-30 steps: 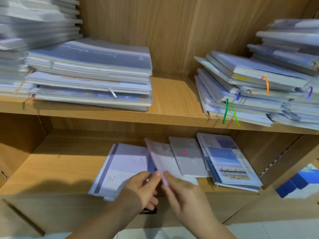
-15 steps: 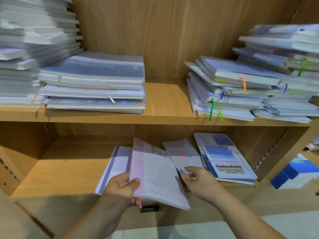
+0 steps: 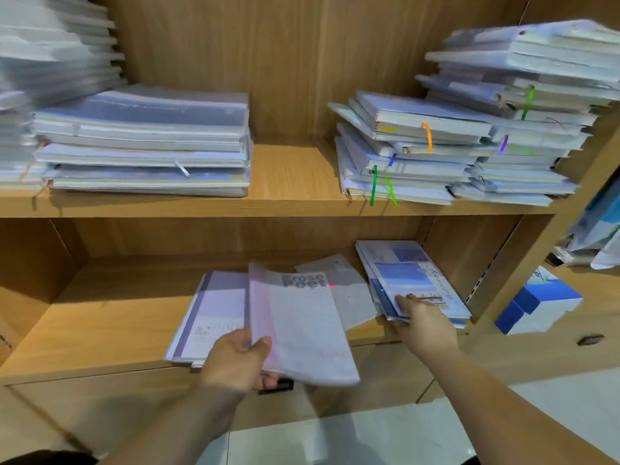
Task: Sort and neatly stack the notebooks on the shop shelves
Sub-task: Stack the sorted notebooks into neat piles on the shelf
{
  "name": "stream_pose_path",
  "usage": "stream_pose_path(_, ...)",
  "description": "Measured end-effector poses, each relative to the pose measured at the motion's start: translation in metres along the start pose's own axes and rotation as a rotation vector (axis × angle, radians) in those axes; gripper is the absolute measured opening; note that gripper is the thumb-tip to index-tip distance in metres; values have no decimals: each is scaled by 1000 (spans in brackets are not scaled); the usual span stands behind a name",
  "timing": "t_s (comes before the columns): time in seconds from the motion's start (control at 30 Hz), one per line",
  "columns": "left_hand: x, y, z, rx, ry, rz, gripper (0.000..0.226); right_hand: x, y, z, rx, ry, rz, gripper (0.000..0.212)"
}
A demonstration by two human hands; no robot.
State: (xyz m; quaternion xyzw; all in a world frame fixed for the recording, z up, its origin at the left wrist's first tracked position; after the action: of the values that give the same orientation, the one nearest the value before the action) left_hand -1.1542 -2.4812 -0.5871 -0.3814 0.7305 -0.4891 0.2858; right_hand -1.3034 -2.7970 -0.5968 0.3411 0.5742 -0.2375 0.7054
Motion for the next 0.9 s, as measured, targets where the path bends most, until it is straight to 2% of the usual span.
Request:
stream_pose_path(0.13, 0, 9, 12, -39, -46, 74, 16, -23, -2, 0, -3, -168, 117, 36)
stream_pose_path(0.23, 4, 8, 19, -51, -1, 49, 12, -57, -3, -9, 29, -321, 244, 33)
stream_pose_path(0.37, 15, 15, 23, -113, 75, 34, 9, -79, 37, -42, -155, -457, 125, 22)
stream_pose_path(0.43, 20, 16, 24, -130, 98, 34, 9, -71, 67, -62, -283, -445, 39, 18)
stream_pose_path(0.53, 25, 15, 25, -151, 84, 44, 17, -40, 120, -94, -566, -355, -56, 41)
stream_pose_path(0.63, 31, 14, 22, -209, 81, 46, 25, -13, 148, -108, -751, -141, -52, 39)
stream_pose_path(0.7, 31, 16, 24, -191, 67, 95, 25, -14, 142, -98, -682, -27, 129, 33)
stream_pose_path(0.73, 30, 18, 25, -165, 57, 131, 25, -18, 133, -90, -596, -41, 221, 35)
stream_pose_path(0.8, 30, 20, 26, -109, 47, 202, 25, -25, 105, -68, -379, -137, 213, 38)
stream_pose_path(0.83, 30, 20, 27, -83, 50, 226, 24, -22, 89, -55, -242, -111, 147, 40)
stream_pose_path(0.9, 31, 15, 27, -43, 53, 229, 22, -7, 65, -41, 22, 142, 113, 46)
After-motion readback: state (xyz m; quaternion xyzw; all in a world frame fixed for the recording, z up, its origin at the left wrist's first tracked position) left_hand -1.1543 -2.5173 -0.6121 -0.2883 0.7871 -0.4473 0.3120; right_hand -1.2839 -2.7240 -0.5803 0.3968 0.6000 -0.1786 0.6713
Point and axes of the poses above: each hand's wrist, its own z-axis towards the middle knuckle, its own x-axis out of the palm, y = z × x, the point moved 5 cm from there along z, towards the middle knuckle, and after that the axes turned 2 degrees about z, right-handed, at the moved point
